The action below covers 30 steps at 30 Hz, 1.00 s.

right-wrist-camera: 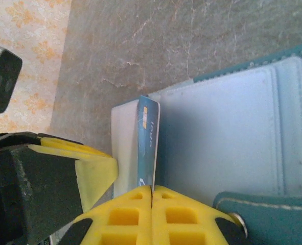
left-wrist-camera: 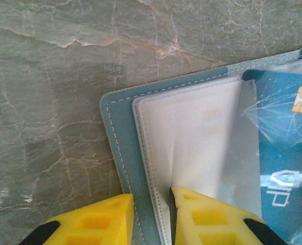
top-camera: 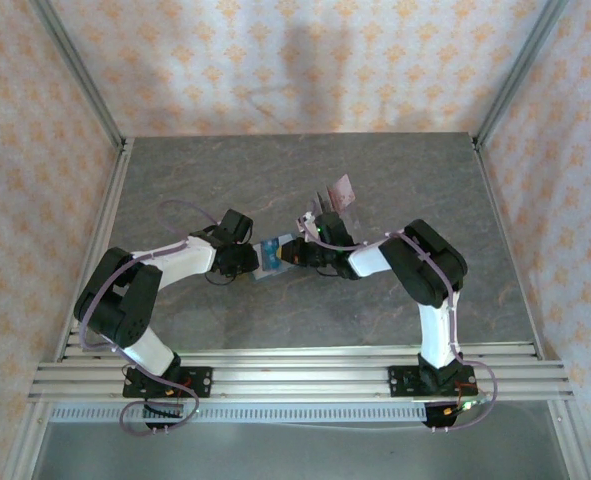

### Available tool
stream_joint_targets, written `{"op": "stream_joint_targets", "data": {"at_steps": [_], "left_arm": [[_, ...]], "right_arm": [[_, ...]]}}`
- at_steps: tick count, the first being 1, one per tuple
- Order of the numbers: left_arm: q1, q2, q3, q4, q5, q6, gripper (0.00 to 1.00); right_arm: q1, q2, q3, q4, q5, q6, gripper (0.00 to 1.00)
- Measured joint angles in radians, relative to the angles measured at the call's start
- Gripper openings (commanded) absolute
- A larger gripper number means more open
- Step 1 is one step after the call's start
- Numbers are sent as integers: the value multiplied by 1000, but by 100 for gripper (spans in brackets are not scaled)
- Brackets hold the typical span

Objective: Put the credit cards into the card holder

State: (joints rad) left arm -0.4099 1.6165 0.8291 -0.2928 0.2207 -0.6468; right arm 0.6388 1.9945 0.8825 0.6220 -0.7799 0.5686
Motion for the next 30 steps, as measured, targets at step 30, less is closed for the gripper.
{"op": "stream_joint_targets", "data": {"at_steps": [30], "left_arm": [[0,0,0,0,3,0,25]], "right_arm": [[20,2,130,-261,-44,-133,0]]}}
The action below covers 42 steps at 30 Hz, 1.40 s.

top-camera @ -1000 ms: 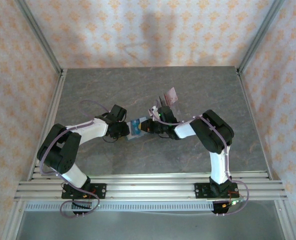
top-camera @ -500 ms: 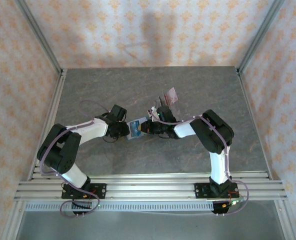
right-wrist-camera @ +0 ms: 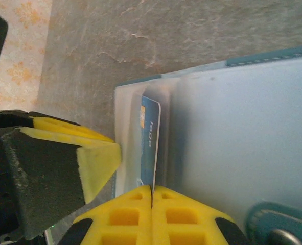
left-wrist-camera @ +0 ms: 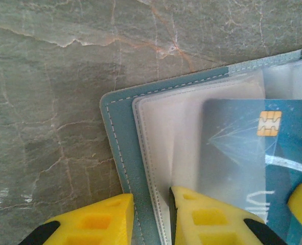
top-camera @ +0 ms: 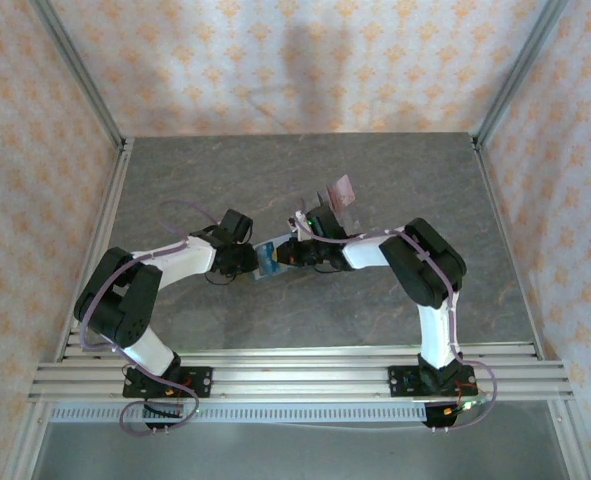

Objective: Put the credit cards into the card holder

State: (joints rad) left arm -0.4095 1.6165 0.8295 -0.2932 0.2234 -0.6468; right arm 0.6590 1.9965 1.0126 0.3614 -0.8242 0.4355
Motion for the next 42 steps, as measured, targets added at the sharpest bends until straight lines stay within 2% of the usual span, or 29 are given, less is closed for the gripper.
{"op": "stream_joint_targets", "data": {"at_steps": [24,33,37,42], "left_arm": [[34,-27,14,-72,35,-8,26],[66,-51,56,-120,57,-17,7],[72,-35,84,-125,57,-13,1],[72,30,126,-126,57,-14,0]], "right_arm": [[27,51,58,-26,-13,-13,0],[28,51,47,-14,-14,10,0],[28,50,-5,85,-3,73,0],[35,41,-98,266,50,177,0]]}}
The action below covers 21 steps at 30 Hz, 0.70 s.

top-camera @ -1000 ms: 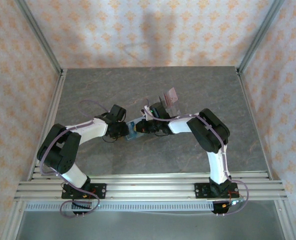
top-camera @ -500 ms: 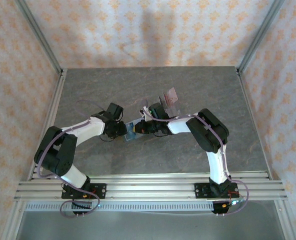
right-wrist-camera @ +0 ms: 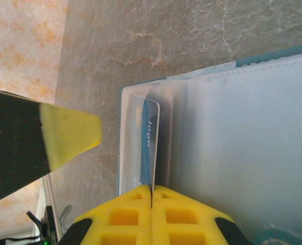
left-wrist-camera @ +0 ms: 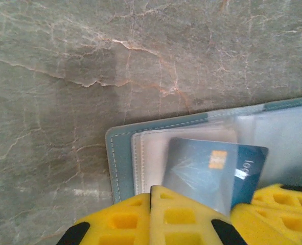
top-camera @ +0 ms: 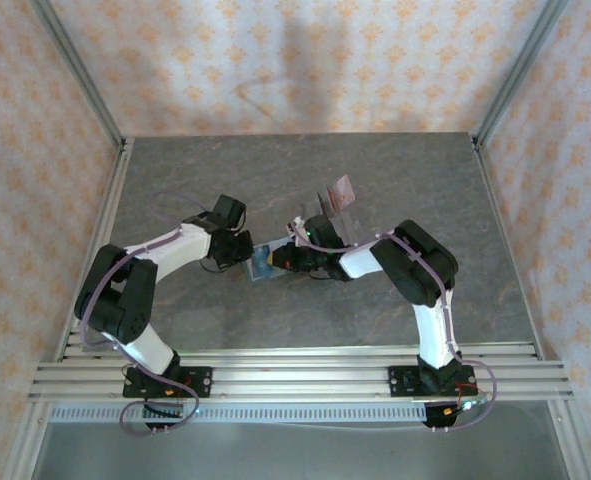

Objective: Put the credit cards into the card holder

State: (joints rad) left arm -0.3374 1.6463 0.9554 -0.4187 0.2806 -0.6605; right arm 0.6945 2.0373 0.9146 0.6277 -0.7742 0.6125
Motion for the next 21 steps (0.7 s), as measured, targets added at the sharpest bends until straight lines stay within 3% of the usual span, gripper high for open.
{"op": "stream_joint_targets", "data": {"at_steps": [8,21], "left_arm": [[0,62,28,0,0,1,0],[19,67,35,-1,-4,7,0]], "right_arm": [[25,-15,-82,145,113,101,0],[29,-15,-34,60,112,93,0]]}}
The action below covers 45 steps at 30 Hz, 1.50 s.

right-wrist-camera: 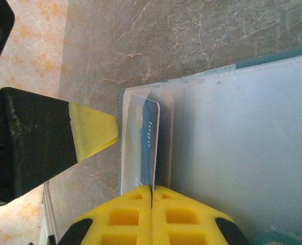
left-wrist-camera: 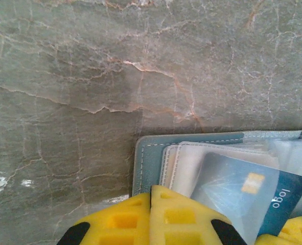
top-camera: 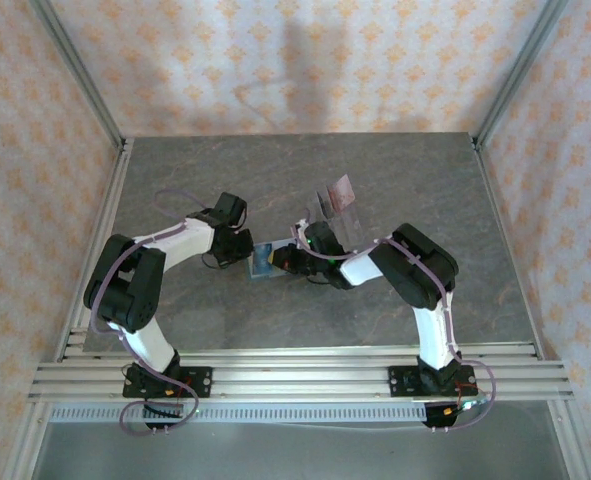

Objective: Put the credit cards into the card holder

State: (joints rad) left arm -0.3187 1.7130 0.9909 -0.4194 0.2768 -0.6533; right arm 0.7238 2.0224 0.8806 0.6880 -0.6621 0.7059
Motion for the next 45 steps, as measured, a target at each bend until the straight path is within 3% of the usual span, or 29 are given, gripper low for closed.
{"op": "stream_joint_targets", "data": {"at_steps": [24,45], "left_arm": [[0,11,-12,16,-8,0,0],[38,-9,-16,3,54,1,4]], "right_arm": [[-1,3,235,-484,-52,-264,0],[0,25,278,-531,-63,-273,2]]}}
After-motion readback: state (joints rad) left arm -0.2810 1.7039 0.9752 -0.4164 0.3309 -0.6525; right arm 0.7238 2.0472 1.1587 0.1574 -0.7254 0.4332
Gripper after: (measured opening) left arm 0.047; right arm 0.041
